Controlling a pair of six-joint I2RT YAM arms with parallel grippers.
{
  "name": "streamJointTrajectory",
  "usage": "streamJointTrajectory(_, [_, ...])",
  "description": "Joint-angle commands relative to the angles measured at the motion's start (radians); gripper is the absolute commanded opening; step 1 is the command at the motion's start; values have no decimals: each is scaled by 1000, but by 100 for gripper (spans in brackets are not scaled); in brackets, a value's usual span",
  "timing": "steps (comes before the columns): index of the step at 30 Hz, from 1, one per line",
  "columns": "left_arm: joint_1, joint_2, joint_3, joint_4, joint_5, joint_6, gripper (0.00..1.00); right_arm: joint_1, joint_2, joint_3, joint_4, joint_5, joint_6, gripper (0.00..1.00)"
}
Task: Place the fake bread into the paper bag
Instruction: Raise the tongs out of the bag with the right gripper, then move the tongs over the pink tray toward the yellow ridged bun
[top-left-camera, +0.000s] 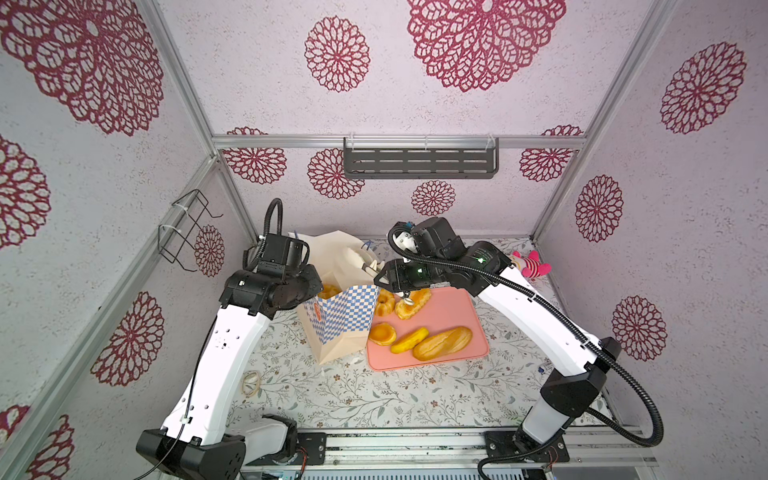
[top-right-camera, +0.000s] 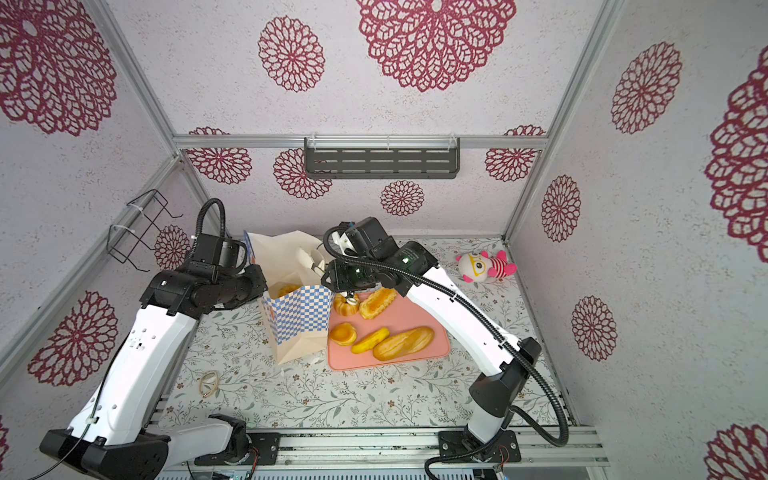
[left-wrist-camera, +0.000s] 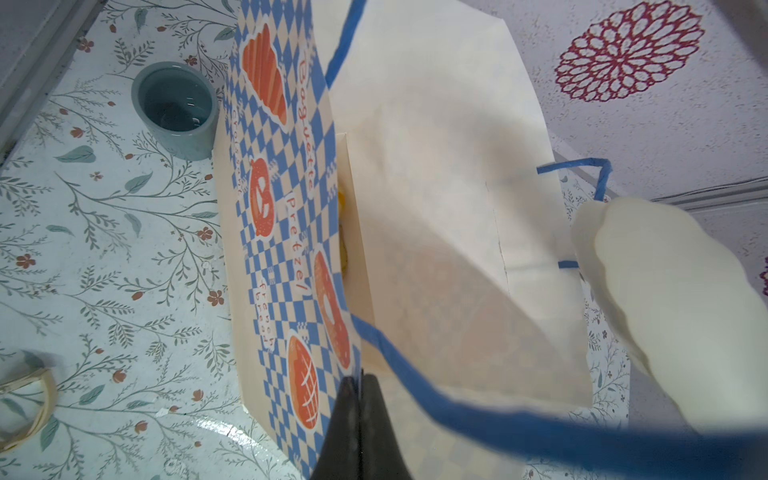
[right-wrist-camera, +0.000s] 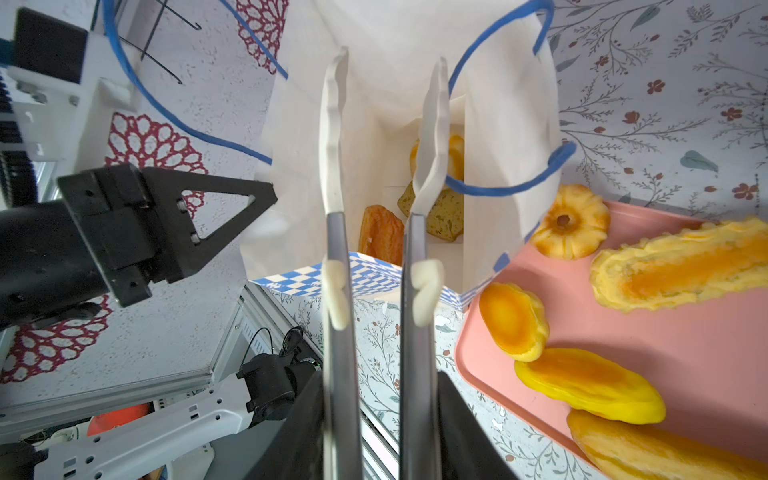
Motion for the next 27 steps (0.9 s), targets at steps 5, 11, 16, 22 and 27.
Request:
streamJointTrajectory(5, [0, 8, 19, 28, 6, 14, 0, -15, -74, 114, 80, 43, 25, 40])
streamJointTrajectory(11, [1, 12, 27, 18, 7, 23, 0, -79, -157, 100, 101, 90, 36, 40])
streamJointTrajectory(16, [0, 3, 18, 19, 7, 19, 0, -220, -269, -40, 133, 56, 64, 40])
streamJointTrajectory(22, [1, -5, 10, 19, 13, 20, 0, -385, -410, -290, 169, 16, 88, 39])
streamJointTrajectory(27, [1, -2, 19, 17, 18, 23, 0, -457, -500, -544, 229, -26, 128, 38])
